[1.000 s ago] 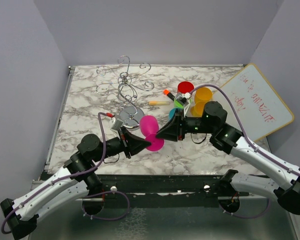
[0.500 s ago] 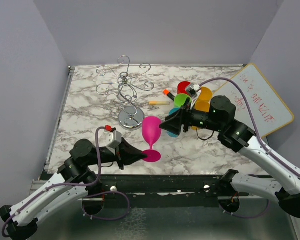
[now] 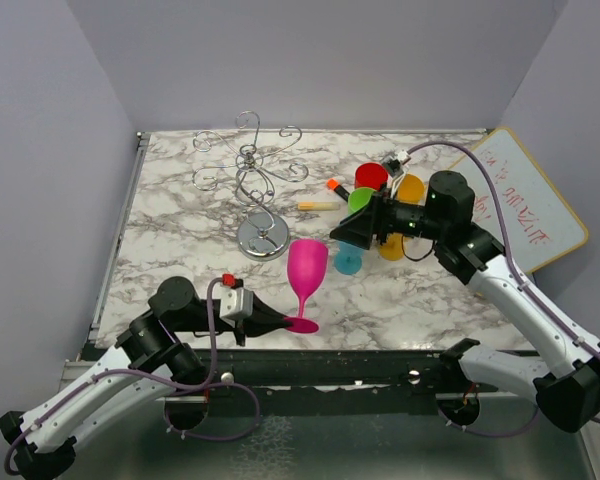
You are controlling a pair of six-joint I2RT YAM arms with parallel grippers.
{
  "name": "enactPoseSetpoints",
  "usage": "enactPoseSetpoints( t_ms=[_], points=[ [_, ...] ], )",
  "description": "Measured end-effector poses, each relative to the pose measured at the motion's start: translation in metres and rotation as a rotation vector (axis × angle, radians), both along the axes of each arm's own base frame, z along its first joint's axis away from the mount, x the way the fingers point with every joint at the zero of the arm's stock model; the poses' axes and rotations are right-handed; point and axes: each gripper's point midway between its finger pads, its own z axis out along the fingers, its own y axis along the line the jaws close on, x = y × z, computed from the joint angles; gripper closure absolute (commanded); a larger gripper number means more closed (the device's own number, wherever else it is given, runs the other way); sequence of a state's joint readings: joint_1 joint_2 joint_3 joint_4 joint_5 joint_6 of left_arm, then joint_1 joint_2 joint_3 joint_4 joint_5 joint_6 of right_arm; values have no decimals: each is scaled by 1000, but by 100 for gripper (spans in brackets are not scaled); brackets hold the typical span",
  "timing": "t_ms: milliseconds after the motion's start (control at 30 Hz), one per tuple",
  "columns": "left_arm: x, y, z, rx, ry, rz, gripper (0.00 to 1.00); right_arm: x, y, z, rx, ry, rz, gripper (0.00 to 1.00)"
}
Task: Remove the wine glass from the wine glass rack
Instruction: Place the wine glass at the center of the board.
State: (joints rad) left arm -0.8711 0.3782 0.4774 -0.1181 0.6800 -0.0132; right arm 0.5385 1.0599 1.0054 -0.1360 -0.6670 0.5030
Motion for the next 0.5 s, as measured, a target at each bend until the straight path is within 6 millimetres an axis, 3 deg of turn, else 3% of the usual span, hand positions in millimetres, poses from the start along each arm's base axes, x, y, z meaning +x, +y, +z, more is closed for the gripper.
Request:
enactPoseSetpoints(
  t_ms=[333,500],
  points=[
    [-24,4,-7,17,-109,-158,100,-11,15,-1,57,21,209,35],
    [-32,9,-2,-5,-156,-189,100,-20,22,-14,71,128,323,42]
  ],
)
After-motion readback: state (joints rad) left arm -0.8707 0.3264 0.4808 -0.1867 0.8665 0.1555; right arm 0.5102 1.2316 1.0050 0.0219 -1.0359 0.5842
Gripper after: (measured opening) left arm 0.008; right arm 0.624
